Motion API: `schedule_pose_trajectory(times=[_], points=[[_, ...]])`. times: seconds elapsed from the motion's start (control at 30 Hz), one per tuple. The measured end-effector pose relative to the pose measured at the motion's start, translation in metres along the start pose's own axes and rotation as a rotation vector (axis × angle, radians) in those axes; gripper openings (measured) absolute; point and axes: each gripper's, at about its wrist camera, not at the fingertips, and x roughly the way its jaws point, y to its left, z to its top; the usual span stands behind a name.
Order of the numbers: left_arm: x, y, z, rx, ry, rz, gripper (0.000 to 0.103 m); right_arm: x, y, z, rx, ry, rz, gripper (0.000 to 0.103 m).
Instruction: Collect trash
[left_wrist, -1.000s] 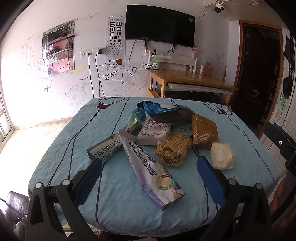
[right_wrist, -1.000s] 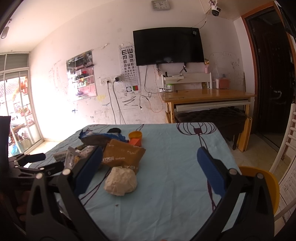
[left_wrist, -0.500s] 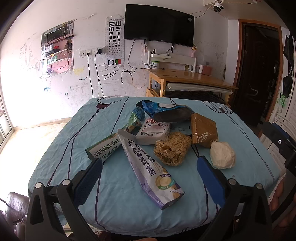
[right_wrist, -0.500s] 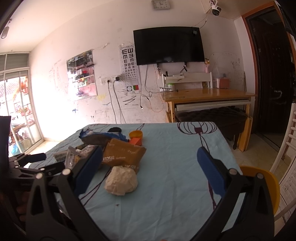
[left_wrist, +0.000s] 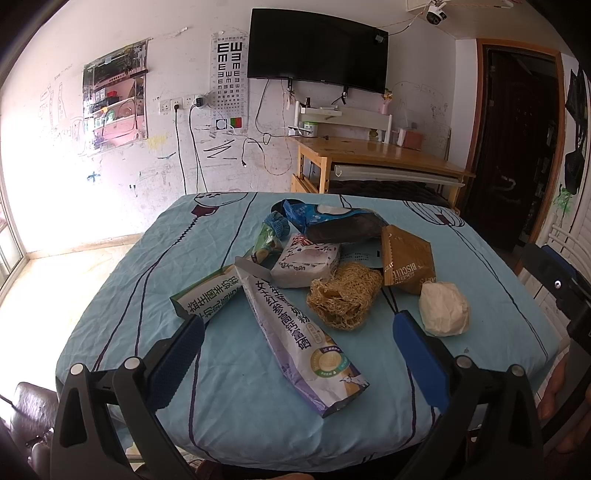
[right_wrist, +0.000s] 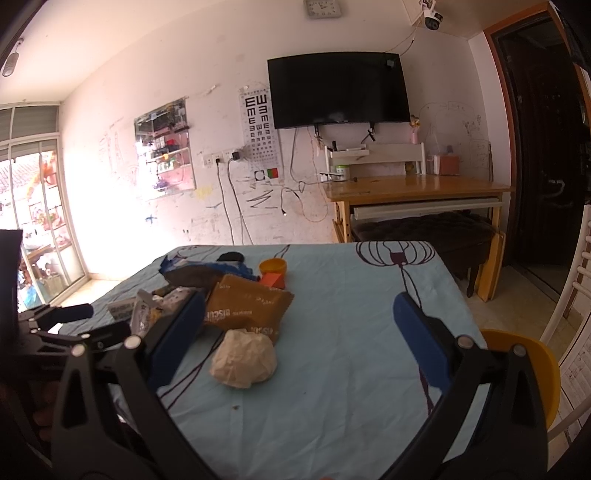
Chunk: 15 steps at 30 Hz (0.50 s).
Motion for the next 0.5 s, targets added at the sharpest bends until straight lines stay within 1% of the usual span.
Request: schedule_pose_trajectory(times=[0.5], points=[[0.0001, -0.0001, -0.0007, 0.0, 0.001, -0.001, 0.097, 0.0032, 0.0054, -0.0061, -0.001, 0.006, 0.006, 0.098]])
